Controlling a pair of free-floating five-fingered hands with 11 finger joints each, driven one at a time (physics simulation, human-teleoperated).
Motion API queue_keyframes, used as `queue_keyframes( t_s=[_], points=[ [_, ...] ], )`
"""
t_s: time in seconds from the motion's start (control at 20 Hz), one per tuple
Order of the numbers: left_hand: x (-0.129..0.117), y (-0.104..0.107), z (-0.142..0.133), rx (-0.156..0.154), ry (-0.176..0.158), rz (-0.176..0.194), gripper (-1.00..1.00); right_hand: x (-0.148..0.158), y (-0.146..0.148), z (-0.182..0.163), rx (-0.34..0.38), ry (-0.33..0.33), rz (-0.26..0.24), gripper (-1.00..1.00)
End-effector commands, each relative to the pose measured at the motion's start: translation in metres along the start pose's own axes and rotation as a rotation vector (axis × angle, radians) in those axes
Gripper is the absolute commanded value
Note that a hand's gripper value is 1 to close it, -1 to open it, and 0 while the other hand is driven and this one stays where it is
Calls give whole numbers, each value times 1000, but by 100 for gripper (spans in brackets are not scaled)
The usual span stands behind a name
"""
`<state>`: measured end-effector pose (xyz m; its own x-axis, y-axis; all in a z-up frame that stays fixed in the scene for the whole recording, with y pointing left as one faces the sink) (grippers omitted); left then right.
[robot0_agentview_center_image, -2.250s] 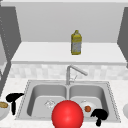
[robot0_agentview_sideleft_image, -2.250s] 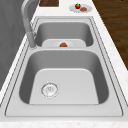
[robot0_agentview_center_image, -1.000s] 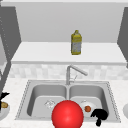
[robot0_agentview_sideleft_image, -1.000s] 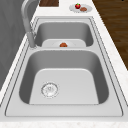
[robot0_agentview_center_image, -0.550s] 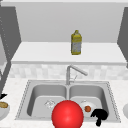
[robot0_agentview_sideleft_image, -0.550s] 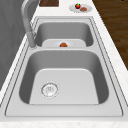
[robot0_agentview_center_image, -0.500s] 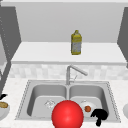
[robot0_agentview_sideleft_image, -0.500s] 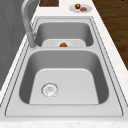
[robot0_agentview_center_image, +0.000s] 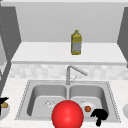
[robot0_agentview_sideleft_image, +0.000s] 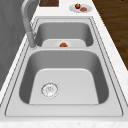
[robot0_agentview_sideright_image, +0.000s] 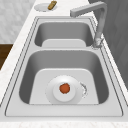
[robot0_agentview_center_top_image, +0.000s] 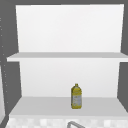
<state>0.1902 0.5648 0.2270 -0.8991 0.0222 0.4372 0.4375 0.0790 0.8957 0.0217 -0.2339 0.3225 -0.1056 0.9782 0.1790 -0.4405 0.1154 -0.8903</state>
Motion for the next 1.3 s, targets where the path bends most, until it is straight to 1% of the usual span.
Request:
queue_keyframes(
  t_s=[0.0, 0.1, 0.25, 0.35, 0.5, 0.65, 0.75, 0.85, 0.95, 1.0, 1.05, 1.15, 1.2, 1.25],
  points=[
    [-25, -16, 16, 12, -6, 0, -100, 0, 0, 0, 0, 0, 0, 0],
    [-34, -21, 22, 1, -1, 1, -100, 0, 0, 0, 0, 0, 0, 0],
    [-46, -24, 36, 0, -2, 1, -100, 0, 0, 0, 0, 0, 0, 0],
    [-46, -22, 44, -4, -10, 0, -100, 0, 0, 0, 0, 0, 0, 0],
    [-58, -14, 63, -10, -23, 14, -100, 0, 0, 0, 0, 0, 0, 0],
    [-67, -13, 79, -7, -26, 17, -100, 0, 0, 0, 0, 0, 0, 0],
    [-74, -17, 86, 1, -19, 17, -100, 0, 0, 0, 0, 0, 0, 0],
    [-86, -21, 92, 18, -10, 26, -100, 0, 0, 0, 0, 0, 0, 0],
    [-98, -26, 97, 22, -12, 21, -100, 0, 0, 0, 0, 0, 0, 0],
    [-100, -31, 96, 18, -11, 4, -100, 0, 0, 0, 0, 0, 0, 0],
    [-100, -36, 96, 13, -9, 1, -100, 0, 0, 0, 0, 0, 0, 0],
    [-102, -44, 98, 6, -7, -24, -100, 0, 0, 0, 0, 0, 0, 0],
    [-105, -47, 99, 5, -7, -23, -100, 0, 0, 0, 0, 0, 0, 0],
    [-107, -50, 100, 6, -6, -7, -100, 0, 0, 0, 0, 0, 0, 0]
  ],
)
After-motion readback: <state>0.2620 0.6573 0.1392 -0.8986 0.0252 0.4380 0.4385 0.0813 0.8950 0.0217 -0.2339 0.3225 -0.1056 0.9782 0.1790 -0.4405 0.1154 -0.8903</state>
